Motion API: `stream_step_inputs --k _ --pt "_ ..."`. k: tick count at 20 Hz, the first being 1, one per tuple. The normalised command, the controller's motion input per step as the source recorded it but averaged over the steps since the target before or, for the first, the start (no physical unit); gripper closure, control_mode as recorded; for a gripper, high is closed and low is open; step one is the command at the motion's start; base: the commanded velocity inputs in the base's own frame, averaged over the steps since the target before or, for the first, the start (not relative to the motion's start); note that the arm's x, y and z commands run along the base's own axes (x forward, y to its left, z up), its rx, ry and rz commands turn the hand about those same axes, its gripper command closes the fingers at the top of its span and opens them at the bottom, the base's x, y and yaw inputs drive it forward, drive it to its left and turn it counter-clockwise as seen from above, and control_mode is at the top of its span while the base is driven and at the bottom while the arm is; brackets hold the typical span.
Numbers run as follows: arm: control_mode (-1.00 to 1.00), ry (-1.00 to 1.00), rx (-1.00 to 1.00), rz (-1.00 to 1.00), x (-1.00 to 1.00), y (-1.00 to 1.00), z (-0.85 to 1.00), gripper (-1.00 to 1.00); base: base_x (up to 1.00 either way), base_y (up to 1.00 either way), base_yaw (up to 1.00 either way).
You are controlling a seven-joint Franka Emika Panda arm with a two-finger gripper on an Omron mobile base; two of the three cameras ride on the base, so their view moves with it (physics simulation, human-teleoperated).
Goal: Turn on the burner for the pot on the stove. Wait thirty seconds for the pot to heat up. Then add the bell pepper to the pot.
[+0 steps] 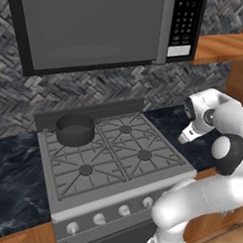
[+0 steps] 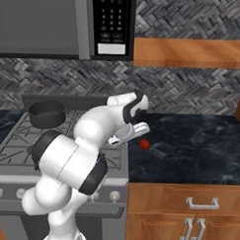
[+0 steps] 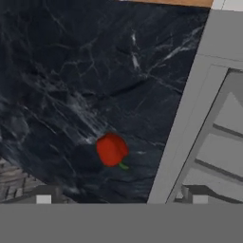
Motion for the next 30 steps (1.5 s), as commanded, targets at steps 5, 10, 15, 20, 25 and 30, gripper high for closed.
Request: stream_step_inputs --k 5,10,15,20,25,30 --pt "-1.00 0.02 0.24 -0.08 0.00 -0.58 0.23 -1.00 0.00 0.00 0.00" --pt "-1.00 0.12 0.15 -0.05 0.16 -0.51 0.21 -1.00 0.00 0.00 0.00" --pt "-1.00 0.20 0.12 0.00 0.33 -0.39 0.21 -1.00 0.00 0.00 0.00" --pt "-1.00 0.21 0.08 0.00 0.40 -0.28 0.15 -1.00 0.00 0.00 0.00" --pt "-1.00 0.26 0.09 0.00 0.40 -0.30 0.03 -1.00 0.00 0.00 0.00" --pt "-1.00 0.33 0.09 0.00 0.50 -0.30 0.00 -1.00 0.00 0.00 0.00"
